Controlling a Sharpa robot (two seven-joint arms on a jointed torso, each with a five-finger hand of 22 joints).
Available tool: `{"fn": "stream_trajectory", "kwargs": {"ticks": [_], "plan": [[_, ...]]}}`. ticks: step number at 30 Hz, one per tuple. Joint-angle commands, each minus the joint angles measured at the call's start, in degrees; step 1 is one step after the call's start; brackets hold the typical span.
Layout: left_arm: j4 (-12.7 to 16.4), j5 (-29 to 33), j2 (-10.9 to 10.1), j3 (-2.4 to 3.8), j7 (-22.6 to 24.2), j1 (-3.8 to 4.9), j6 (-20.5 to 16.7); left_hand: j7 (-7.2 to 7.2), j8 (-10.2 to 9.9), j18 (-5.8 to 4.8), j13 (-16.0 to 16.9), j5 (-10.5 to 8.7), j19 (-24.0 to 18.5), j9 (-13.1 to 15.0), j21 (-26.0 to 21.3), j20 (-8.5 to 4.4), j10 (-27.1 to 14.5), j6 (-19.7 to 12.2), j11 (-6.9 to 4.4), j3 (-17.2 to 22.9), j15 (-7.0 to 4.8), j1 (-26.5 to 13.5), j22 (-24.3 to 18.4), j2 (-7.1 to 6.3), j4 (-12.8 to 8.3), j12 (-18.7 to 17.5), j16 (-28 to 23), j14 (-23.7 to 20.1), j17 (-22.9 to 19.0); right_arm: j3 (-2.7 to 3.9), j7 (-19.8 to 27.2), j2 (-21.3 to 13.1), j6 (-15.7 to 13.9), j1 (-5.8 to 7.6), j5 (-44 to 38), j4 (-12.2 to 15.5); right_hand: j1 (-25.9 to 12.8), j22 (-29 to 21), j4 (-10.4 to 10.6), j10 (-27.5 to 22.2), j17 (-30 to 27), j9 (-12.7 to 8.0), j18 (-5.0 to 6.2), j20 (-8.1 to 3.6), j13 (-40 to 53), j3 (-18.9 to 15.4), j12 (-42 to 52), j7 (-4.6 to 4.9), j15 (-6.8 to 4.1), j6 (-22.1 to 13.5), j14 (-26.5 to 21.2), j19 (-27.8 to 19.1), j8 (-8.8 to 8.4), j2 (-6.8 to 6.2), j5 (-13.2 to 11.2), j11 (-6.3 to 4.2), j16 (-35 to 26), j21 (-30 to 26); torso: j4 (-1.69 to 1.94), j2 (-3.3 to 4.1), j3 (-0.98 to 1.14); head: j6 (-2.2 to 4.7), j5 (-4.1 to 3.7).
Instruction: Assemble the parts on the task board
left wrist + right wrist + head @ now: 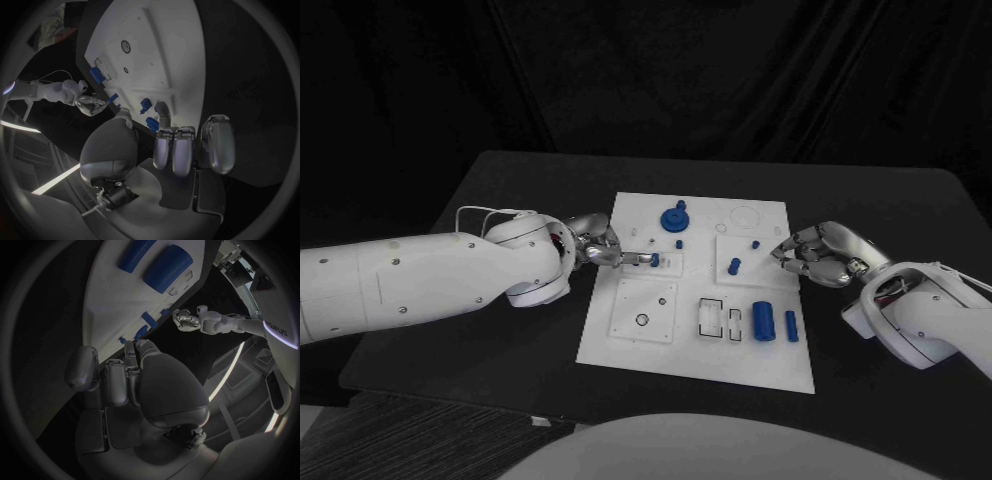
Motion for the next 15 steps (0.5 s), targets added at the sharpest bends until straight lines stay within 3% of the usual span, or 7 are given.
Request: {"fn": "stream_trajectory", "kwargs": {"ticks": [1,5,7,10,12,14,15], "plan": [[0.9,-3.5,-1.1,0.10,5.5,1.25,-6.8,-0.38,1.4,-1.07,14.6,-0.70,0.4,1.7,1.3,-0.12,6.1,-0.5,-0.47,-1.8,-0.76,0.2,12.2,0.94,0.3,0.0,0.6,5.8,15.1,0.03,-0.7,-0.3,0.0,-0.14,-0.3,0.2,1.5,8.8,-0.1,4.9,2.7,0.9,-0.50,-0.05,10.0,2.7,-1.8,-0.18,-0.03,-0.6,3.3,-0.4,0.58,0.81,1.5,-0.39,-0.9,-1.0,0.03,-0.09,-0.02,0.00,-0.07],[0.5,-4.1,-2.3,0.10,15.6,4.53,-12.1,-0.30,1.2,-1.31,14.6,-0.56,0.8,2.2,2.3,-0.14,6.1,-1.3,-0.43,-0.7,-0.72,4.2,12.5,3.55,0.1,0.0,0.6,5.8,15.1,0.03,-0.3,-1.1,-0.9,-0.11,-0.3,0.9,1.5,8.8,-0.1,4.9,2.7,0.9,-0.53,-0.04,10.0,2.7,-1.8,-0.19,-0.03,-0.6,3.3,-0.4,0.62,0.80,1.5,-0.39,-0.8,-0.9,0.03,-0.14,0.00,0.00,-0.10],[-0.3,-3.9,-2.3,0.11,21.5,6.03,-13.4,0.94,-1.5,-1.06,14.6,-0.33,-0.3,1.5,0.8,0.40,6.1,-5.7,0.61,0.3,0.20,9.3,12.1,5.48,-0.4,0.0,0.6,5.8,15.1,0.04,-0.1,-1.6,-1.3,-0.08,-0.3,1.3,1.5,8.9,-0.1,4.9,2.8,0.9,-0.55,-0.04,10.0,2.7,-1.7,-0.21,-0.03,-0.5,3.3,-0.4,0.69,0.72,1.5,-0.40,-0.8,-0.7,0.02,-0.15,0.02,0.00,-0.13],[-2.3,-4.0,-1.7,0.12,30.2,8.04,-13.3,3.39,-7.4,-0.71,11.9,4.49,-2.6,-2.7,-1.6,1.93,1.2,-11.9,3.51,1.9,2.08,21.7,11.4,6.53,-1.4,-4.6,0.6,5.8,15.1,0.04,0.2,-2.1,-2.0,0.12,-0.3,2.0,1.5,8.9,-0.2,5.0,3.0,1.0,-0.60,-0.04,10.1,2.7,-1.7,-0.25,-0.04,-0.3,3.4,-0.3,0.79,0.58,1.5,-0.42,-0.6,-0.5,0.02,-0.12,0.02,0.00,-0.25],[-4.3,-5.1,-0.9,0.12,36.1,9.43,-12.3,4.11,-11.0,-0.13,6.3,0.53,-5.8,-7.4,-5.0,2.98,-8.7,-14.2,3.70,4.3,3.30,29.2,10.4,6.36,-0.3,-13.9,-4.0,0.7,10.8,0.04,0.6,-2.5,-2.7,0.34,-0.3,2.7,1.4,9.0,-0.2,5.0,3.1,1.0,-0.66,-0.05,10.1,2.7,-1.7,-0.26,-0.05,-0.2,3.4,-0.2,0.85,0.48,1.5,-0.43,-0.4,-0.1,0.01,-0.05,0.01,0.00,-0.46],[-6.3,-8.6,0.4,0.12,39.8,10.38,-10.5,4.46,-13.8,0.55,-10.5,0.46,-8.8,-11.6,-8.4,3.53,-31.0,-16.8,4.16,5.7,3.80,33.0,9.5,5.64,-0.1,-40.4,-10.4,-6.1,5.2,0.04,1.1,-2.9,-3.3,0.62,-0.3,3.4,1.4,9.1,-0.2,5.0,3.1,1.0,-0.70,-0.05,10.1,2.7,-1.7,-0.27,-0.06,-0.1,3.5,-0.1,0.89,0.38,1.6,-0.45,-0.4,0.1,0.05,-0.04,-0.07,0.00,-0.67],[-7.0,-10.4,0.9,0.12,40.5,10.61,-9.8,4.09,-15.5,1.05,-15.4,0.27,-12.0,-14.1,-12.1,3.99,-36.4,-18.4,5.05,6.2,4.65,33.8,8.5,5.34,0.0,-47.8,-17.0,-13.0,-0.3,0.04,1.4,-3.0,-3.6,0.73,-0.3,3.6,1.3,9.1,-0.2,4.9,3.1,1.1,-0.71,-0.06,10.0,2.7,-1.8,-0.28,-0.07,-0.1,3.5,-0.1,0.91,0.27,1.6,-0.46,-0.4,0.2,0.02,-0.04,-0.08,0.00,-0.68]]}}
